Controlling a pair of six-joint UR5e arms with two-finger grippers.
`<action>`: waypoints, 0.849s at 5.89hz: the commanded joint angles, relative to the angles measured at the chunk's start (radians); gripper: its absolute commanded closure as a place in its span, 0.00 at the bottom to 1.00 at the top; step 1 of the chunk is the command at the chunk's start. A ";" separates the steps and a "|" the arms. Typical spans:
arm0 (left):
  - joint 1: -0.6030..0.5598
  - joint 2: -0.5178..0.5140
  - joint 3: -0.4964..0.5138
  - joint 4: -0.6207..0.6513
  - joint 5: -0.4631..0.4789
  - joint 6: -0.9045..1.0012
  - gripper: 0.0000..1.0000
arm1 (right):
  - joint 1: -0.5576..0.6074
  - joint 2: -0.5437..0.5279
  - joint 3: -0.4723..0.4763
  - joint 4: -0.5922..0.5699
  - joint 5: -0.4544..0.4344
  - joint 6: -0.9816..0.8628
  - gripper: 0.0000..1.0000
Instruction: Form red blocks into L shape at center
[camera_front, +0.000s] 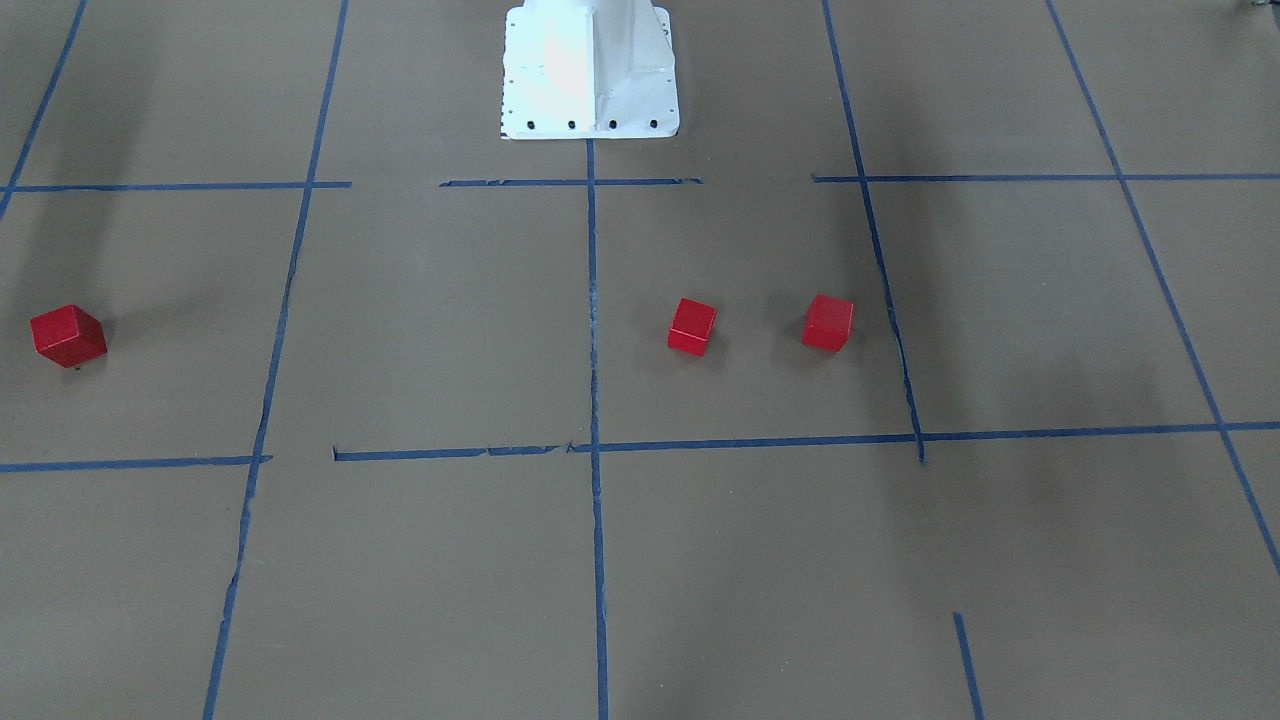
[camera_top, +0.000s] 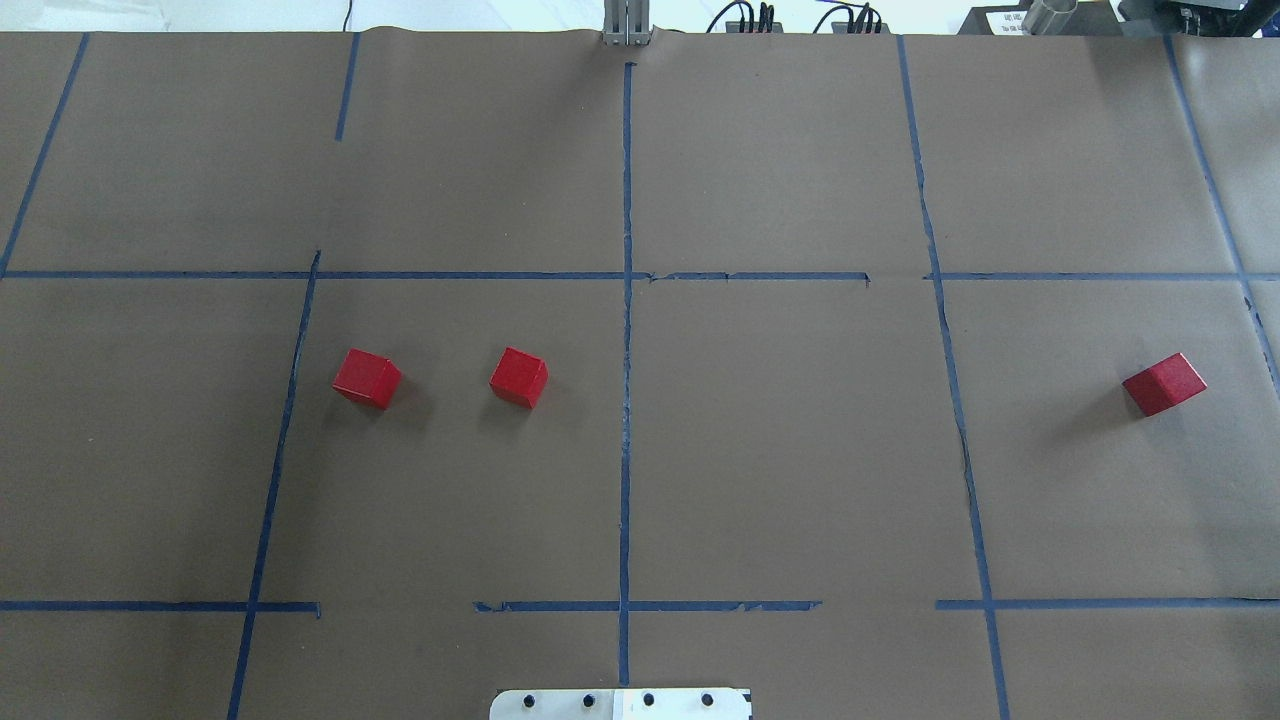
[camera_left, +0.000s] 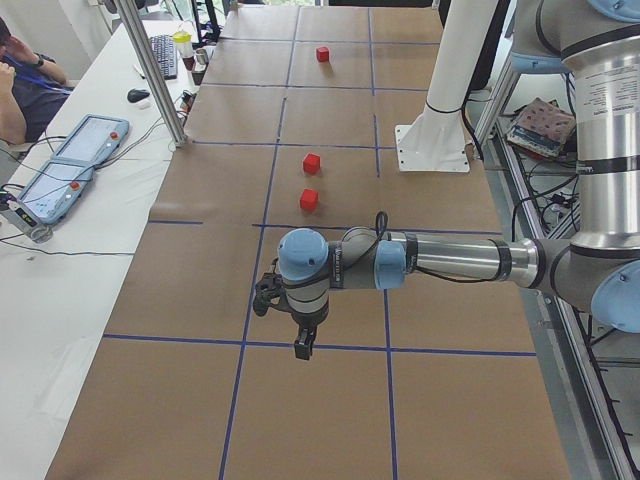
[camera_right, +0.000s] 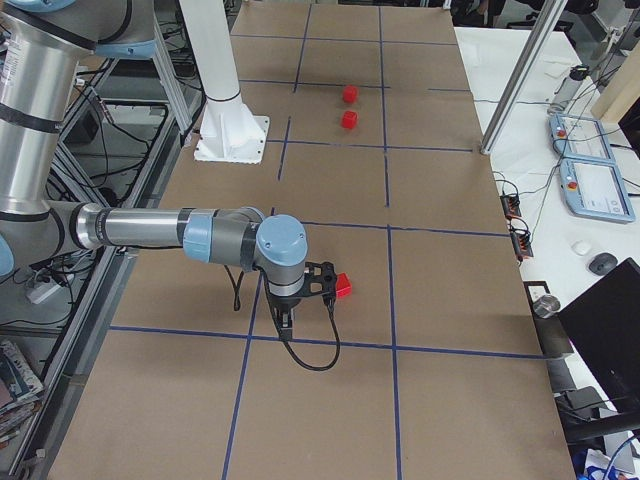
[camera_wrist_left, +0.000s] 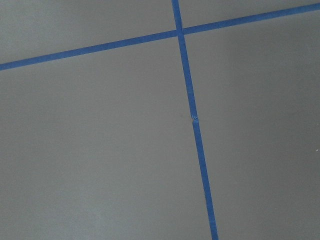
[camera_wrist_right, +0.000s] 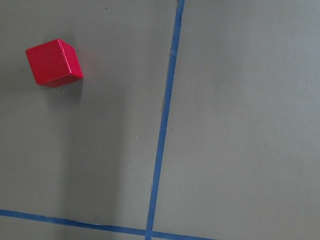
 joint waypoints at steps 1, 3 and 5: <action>0.000 0.000 -0.005 -0.001 0.002 0.002 0.00 | 0.000 0.002 0.002 0.002 0.000 0.002 0.00; 0.002 0.002 -0.003 -0.001 0.000 0.002 0.00 | -0.100 0.014 -0.001 0.149 0.002 0.018 0.00; 0.002 0.002 -0.003 -0.001 0.000 0.002 0.00 | -0.255 0.099 -0.018 0.220 0.000 0.189 0.00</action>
